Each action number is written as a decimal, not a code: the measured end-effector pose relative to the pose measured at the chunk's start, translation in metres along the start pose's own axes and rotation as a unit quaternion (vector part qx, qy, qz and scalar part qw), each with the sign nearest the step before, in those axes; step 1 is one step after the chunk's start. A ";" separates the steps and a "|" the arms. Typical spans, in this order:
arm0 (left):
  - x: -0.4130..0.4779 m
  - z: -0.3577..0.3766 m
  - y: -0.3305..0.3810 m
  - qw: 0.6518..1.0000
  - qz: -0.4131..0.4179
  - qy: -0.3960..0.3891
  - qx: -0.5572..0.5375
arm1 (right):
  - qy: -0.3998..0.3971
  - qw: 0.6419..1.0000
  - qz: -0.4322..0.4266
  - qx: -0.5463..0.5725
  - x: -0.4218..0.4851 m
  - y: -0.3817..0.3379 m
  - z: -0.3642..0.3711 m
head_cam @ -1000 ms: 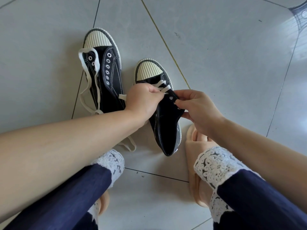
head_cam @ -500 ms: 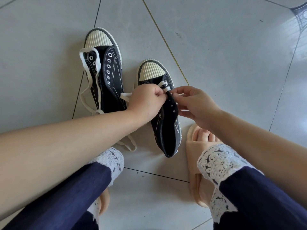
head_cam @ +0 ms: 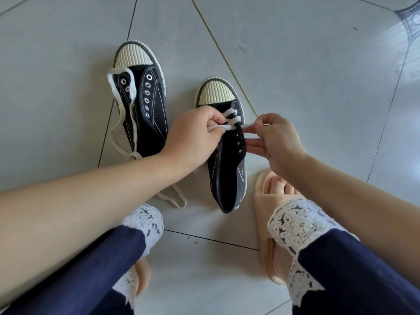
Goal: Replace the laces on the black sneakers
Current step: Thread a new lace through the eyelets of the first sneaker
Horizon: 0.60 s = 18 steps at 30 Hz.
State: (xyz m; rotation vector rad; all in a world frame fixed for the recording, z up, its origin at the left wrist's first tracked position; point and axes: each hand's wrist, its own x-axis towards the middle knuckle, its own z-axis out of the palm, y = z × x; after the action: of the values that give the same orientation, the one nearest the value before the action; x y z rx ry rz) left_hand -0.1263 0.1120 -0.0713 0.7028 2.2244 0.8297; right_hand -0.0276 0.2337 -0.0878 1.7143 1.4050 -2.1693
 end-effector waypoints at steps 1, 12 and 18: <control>0.001 -0.001 0.001 1.000 0.014 0.006 0.008 | 0.003 1.000 -0.002 0.003 -0.001 0.001 0.001; 0.008 0.014 0.015 0.994 0.010 -0.058 0.092 | -0.003 0.997 -0.021 0.068 -0.007 0.002 0.002; 0.009 0.015 0.012 0.988 0.029 -0.060 0.137 | 0.064 0.980 0.036 0.187 -0.003 -0.006 -0.004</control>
State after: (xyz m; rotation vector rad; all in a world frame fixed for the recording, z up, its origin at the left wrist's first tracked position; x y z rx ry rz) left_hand -0.1187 0.1312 -0.0749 0.9257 2.2398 0.4980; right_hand -0.0264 0.2384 -0.0823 2.0180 0.9785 -2.4436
